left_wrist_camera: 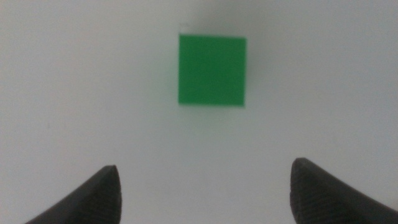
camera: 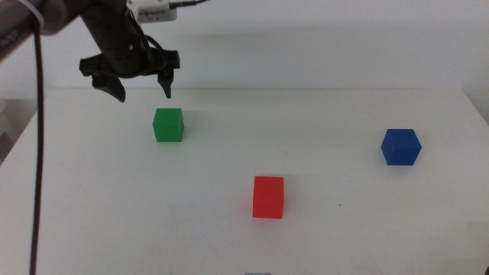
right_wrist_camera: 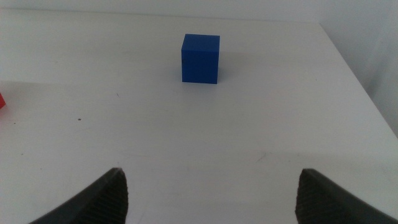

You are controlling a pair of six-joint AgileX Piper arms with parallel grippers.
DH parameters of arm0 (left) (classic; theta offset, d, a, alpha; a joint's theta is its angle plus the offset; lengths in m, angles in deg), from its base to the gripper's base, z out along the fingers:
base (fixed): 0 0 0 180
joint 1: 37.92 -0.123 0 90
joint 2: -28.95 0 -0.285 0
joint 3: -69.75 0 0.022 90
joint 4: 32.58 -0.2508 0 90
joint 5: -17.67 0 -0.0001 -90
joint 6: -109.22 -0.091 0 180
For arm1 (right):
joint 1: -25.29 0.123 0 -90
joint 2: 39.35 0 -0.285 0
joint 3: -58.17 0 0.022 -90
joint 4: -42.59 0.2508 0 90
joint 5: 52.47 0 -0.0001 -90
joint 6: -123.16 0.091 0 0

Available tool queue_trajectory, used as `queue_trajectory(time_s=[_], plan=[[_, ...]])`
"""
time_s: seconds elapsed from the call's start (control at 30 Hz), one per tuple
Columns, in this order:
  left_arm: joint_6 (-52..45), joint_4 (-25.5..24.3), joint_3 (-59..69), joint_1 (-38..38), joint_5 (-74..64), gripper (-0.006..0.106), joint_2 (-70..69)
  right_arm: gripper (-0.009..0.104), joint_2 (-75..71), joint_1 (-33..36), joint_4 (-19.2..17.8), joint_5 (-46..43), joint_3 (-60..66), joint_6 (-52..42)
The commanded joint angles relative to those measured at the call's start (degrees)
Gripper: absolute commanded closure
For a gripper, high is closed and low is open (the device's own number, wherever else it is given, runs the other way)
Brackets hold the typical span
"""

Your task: Stack red cubes first, then green, then blue cubes in a specific spot.

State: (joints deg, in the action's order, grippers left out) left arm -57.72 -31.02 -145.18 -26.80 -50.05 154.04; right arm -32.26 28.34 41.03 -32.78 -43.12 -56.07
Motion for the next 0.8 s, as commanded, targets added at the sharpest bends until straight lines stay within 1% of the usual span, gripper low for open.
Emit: queue_trajectory(time_s=[0.0, 0.3, 0.77], plan=[[-1.27, 0.53, -1.67, -0.35, 4.58, 0.01, -1.64, 0.006, -0.87, -0.43, -0.47, -4.38, -0.55, -0.77], [-1.93, 1.27, -1.67, -0.35, 12.52, 0.01, 4.3, 0.006, -0.87, -0.43, -0.47, -4.38, -0.55, -0.77], [-3.28, 1.65, -1.67, -0.3, 19.25, 0.01, 8.99, 0.006, -0.87, -0.43, -0.47, -4.38, -0.55, -0.77]])
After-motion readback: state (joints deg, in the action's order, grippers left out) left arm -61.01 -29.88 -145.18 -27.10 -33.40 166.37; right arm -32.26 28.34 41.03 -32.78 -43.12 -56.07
